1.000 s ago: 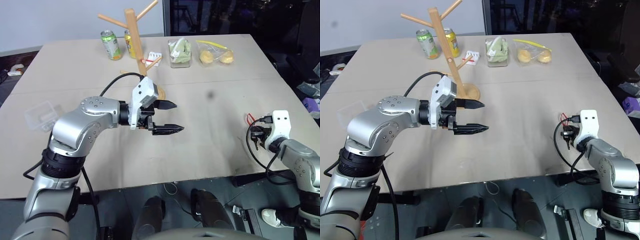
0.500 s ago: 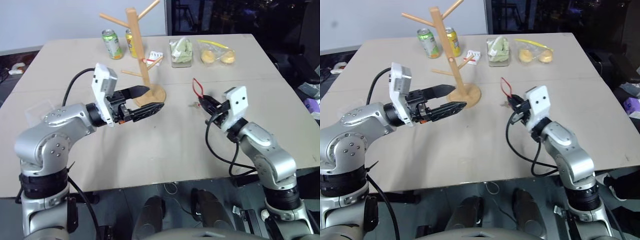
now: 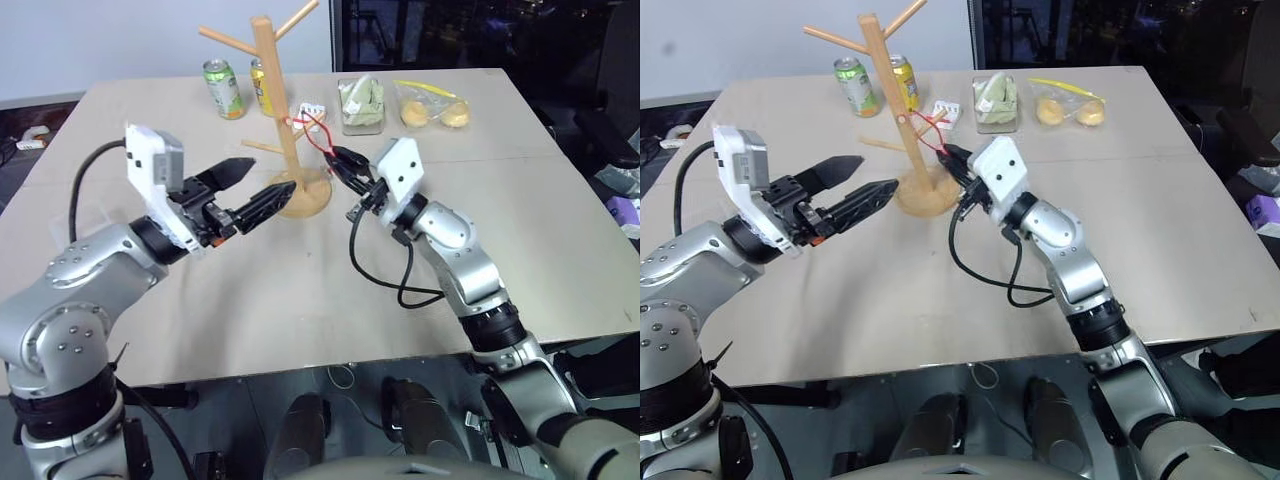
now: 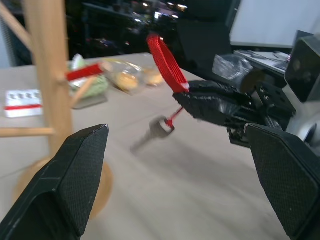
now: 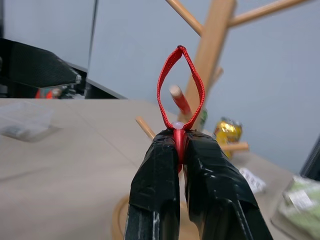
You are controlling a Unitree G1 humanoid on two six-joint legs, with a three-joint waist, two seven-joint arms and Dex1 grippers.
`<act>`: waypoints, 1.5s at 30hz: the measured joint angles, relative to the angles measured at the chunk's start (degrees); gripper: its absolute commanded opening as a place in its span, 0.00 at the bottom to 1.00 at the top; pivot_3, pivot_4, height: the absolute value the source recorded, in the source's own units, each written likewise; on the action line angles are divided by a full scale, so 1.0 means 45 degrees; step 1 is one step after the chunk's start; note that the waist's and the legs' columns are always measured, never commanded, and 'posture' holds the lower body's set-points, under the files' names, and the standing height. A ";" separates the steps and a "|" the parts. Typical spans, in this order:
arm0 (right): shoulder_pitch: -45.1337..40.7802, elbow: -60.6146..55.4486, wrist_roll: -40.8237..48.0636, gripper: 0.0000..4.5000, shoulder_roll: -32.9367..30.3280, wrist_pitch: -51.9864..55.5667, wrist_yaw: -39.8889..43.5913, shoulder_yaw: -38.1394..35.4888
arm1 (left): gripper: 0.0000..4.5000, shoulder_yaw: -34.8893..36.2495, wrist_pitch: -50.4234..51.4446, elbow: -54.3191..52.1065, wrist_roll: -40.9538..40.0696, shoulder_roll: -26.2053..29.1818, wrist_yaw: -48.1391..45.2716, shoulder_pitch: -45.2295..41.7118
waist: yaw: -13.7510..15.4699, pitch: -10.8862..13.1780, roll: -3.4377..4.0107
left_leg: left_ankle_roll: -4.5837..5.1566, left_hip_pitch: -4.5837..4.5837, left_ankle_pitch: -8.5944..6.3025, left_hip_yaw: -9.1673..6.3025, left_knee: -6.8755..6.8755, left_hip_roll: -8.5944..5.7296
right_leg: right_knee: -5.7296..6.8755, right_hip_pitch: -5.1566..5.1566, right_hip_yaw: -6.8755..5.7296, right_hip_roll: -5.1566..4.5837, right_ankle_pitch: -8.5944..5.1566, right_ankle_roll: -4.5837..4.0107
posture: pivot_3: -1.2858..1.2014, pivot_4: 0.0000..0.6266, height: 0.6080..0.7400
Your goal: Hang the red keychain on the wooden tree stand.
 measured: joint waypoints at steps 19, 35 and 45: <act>-0.2216 0.3751 -0.0809 0.01 0.1266 -0.0408 -0.0492 -0.0365 | 1.00 -0.0032 -0.0755 0.0384 -0.0080 0.0762 0.0130 -0.0063 | -0.0003 0.0004 0.0006 | 0.0000 -0.0003 0.0000 -0.0006 -0.0002 0.0000 | -0.0001 -0.0002 -0.0006 0.0001 0.0019 -0.0033 | 0.52 0.24 1.00; -0.2243 0.3903 -0.1172 0.01 0.1226 -0.0445 -0.0688 -0.0533 | 1.00 -0.0093 -0.1358 0.1211 0.0471 0.1517 -0.0790 -0.0254 | -0.0023 0.0006 0.0010 | 0.0000 -0.0001 0.0000 -0.0005 -0.0014 0.0003 | -0.0007 -0.0004 -0.0006 0.0003 0.0006 -0.0014 | 0.52 0.24 1.00; -0.2802 0.3918 -0.1169 0.01 0.1363 0.0656 -0.0297 -0.0477 | 1.00 -0.0124 -0.1505 0.1357 0.0661 0.1536 -0.0990 -0.0271 | -0.0023 0.0007 0.0011 | 0.0000 -0.0002 0.0000 -0.0008 -0.0020 0.0003 | -0.0007 -0.0005 -0.0007 0.0003 0.0006 -0.0016 | 0.52 0.24 1.00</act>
